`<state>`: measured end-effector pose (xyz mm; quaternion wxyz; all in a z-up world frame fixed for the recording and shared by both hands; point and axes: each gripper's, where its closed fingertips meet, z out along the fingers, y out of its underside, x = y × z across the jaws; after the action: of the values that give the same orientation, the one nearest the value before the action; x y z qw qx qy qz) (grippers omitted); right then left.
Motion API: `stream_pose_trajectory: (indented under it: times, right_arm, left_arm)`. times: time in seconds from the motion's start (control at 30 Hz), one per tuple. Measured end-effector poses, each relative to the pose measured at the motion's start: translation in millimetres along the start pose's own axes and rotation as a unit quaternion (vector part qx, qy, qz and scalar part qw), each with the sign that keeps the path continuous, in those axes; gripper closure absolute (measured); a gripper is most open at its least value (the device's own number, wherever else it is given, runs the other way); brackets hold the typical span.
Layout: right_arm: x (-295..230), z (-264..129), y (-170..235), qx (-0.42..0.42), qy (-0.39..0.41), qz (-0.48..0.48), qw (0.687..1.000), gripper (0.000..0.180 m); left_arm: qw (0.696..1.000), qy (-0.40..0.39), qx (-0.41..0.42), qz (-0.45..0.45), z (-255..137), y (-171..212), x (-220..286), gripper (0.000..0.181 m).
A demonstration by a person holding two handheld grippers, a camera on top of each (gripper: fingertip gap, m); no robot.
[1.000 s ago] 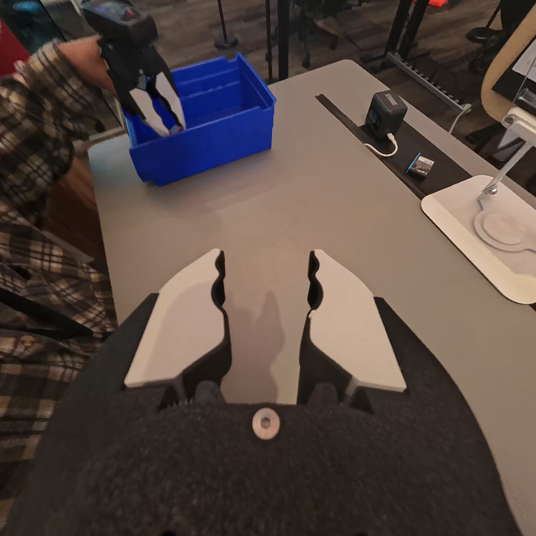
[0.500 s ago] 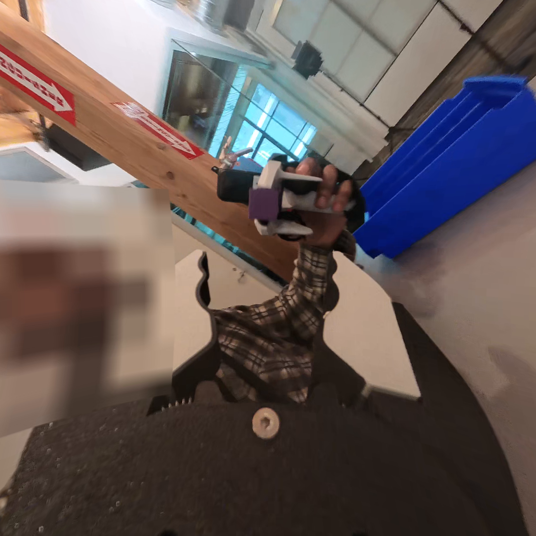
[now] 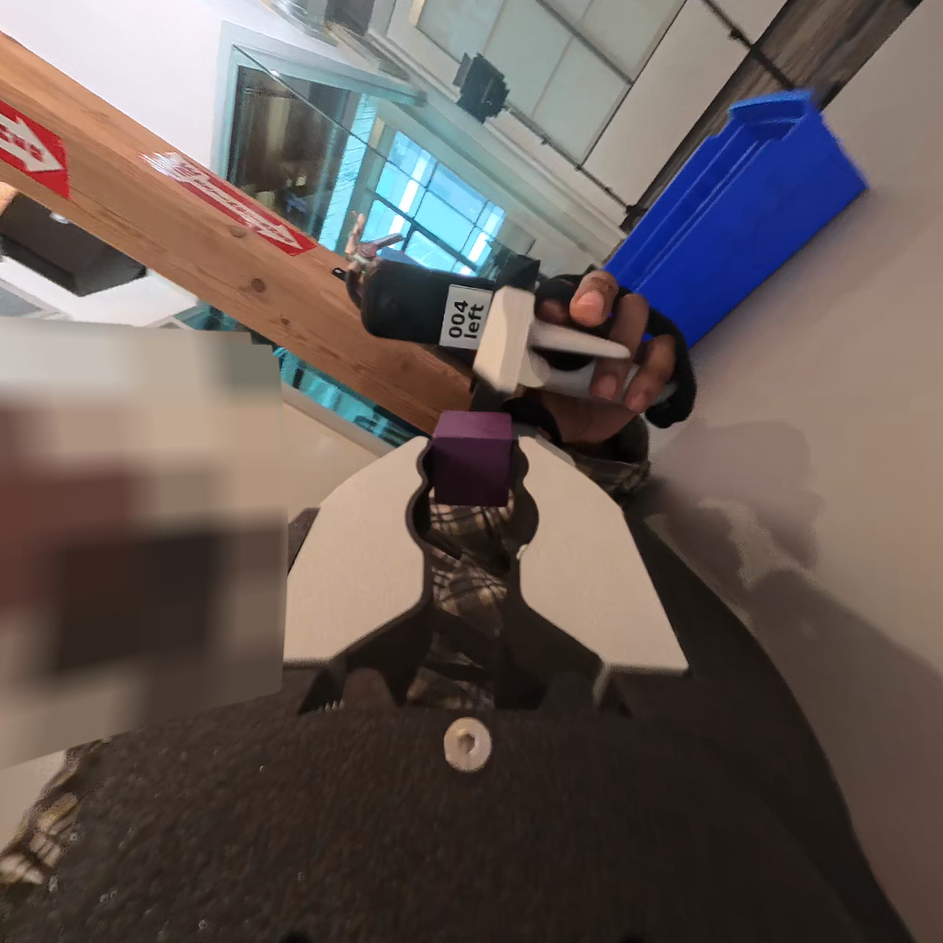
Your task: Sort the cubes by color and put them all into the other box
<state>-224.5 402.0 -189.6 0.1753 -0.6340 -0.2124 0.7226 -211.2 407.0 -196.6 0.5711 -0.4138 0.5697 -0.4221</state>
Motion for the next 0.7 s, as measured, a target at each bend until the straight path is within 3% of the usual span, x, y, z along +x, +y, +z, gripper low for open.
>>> stream_pose_trajectory:
  times: [0.03, 0.1, 0.2, 0.33, 0.4, 0.53, 0.7]
  right_arm:
    - [-0.2, -12.2, 0.7, 0.007, 0.016, -0.01, 1.0, 0.152]
    - [1.7, -47.2, 0.5, 0.022, 0.072, -0.033, 0.997, 0.152]
    - [15.3, -136.1, -5.6, 0.042, 0.246, -0.086, 0.965, 0.152]
    - [28.7, -309.2, 1.0, 0.031, 0.538, -0.098, 0.836, 0.152]
    - [34.2, -376.4, 26.2, -0.003, 0.623, -0.048, 0.781, 0.151]
    - [53.9, -416.5, 77.1, -0.043, 0.629, 0.054, 0.774, 0.152]
    - [83.5, -427.1, 109.8, -0.101, 0.641, 0.082, 0.757, 0.151]
  left_arm:
    - [1.0, -0.002, 0.001, -0.016, 3.2, 2.8, 0.2, 0.131]
    - [0.999, -0.008, -0.001, -0.043, 7.3, 11.0, 0.6, 0.117]
    - [0.996, -0.013, -0.004, -0.083, 9.8, 27.5, 2.8, 0.101]
    - [0.995, -0.019, -0.028, -0.095, 10.6, 52.4, 6.1, 0.098]
    - [0.995, -0.016, -0.041, -0.095, 11.1, 58.7, 8.2, 0.099]
    - [0.995, -0.018, -0.047, -0.088, 10.0, 63.5, 8.1, 0.108]
    - [0.993, -0.026, -0.055, -0.101, 8.9, 71.7, 4.5, 0.111]
